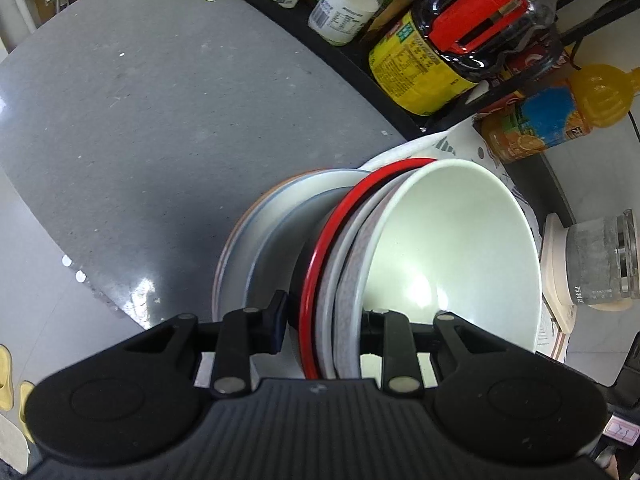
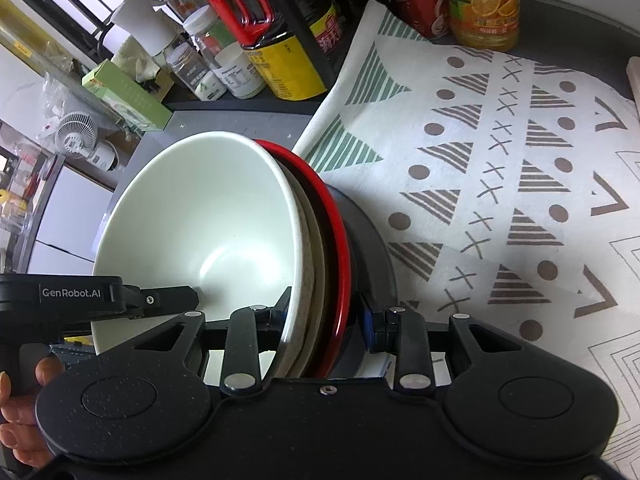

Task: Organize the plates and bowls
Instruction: 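Lower the bowl stack onto the plates and open both grippers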

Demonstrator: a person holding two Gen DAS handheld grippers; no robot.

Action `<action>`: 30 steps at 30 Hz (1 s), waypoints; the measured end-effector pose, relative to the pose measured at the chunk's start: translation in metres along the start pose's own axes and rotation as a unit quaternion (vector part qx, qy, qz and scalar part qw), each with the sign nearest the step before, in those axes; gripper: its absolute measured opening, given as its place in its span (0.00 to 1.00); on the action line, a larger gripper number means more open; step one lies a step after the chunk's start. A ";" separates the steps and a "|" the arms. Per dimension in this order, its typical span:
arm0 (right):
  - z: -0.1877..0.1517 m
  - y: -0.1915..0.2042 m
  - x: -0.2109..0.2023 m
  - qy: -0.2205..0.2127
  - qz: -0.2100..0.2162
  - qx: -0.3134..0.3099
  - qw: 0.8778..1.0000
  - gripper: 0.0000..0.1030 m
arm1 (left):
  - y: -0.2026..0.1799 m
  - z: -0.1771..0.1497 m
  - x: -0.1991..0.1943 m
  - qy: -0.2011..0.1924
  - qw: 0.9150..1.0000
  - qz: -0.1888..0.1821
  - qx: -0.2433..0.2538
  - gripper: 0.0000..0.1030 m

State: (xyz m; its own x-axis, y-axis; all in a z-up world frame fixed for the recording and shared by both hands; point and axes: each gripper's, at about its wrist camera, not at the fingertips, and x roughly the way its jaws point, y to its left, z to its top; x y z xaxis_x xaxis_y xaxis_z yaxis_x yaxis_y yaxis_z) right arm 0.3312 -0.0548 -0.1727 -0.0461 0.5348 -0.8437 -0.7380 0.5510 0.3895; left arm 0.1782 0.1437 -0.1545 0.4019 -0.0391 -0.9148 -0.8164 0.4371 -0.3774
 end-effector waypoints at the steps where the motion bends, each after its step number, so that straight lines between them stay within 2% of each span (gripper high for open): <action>1: 0.000 0.001 0.001 -0.001 0.000 0.000 1.000 0.31 | 0.001 0.000 0.000 0.000 1.000 0.000 -0.001 0.27; 6: -0.001 0.001 0.003 0.001 -0.003 0.003 1.000 0.33 | 0.002 0.000 0.001 0.001 1.000 -0.002 0.001 0.27; 7: -0.001 0.002 0.003 0.001 -0.001 0.003 1.000 0.37 | 0.002 0.001 0.002 0.003 1.000 -0.002 0.000 0.27; 11: -0.001 0.004 0.003 0.002 0.002 0.004 1.000 0.41 | 0.000 -0.001 0.001 -0.005 1.000 0.001 0.010 0.28; 16: -0.004 -0.001 -0.019 -0.032 0.010 0.010 0.999 0.53 | -0.006 0.000 -0.006 -0.015 1.000 0.007 0.018 0.32; 22: -0.009 -0.014 -0.047 -0.068 0.006 0.008 0.998 0.62 | -0.014 -0.004 -0.027 -0.054 0.998 0.010 0.039 0.46; 26: -0.010 -0.020 -0.064 -0.091 0.009 0.006 0.996 0.77 | -0.018 -0.010 -0.040 -0.075 0.996 0.019 0.037 0.54; 30: -0.013 -0.020 -0.079 -0.112 0.011 0.000 0.994 0.83 | -0.023 -0.018 -0.055 -0.101 0.994 0.032 0.038 0.61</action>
State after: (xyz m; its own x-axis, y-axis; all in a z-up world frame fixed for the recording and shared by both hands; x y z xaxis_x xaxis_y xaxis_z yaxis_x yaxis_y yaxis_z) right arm 0.3411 -0.1165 -0.1189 0.0894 0.6759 -0.7315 -0.7378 0.5383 0.4072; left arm 0.1674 0.1192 -0.0986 0.4320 0.1683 -0.8860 -0.8124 0.4993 -0.3013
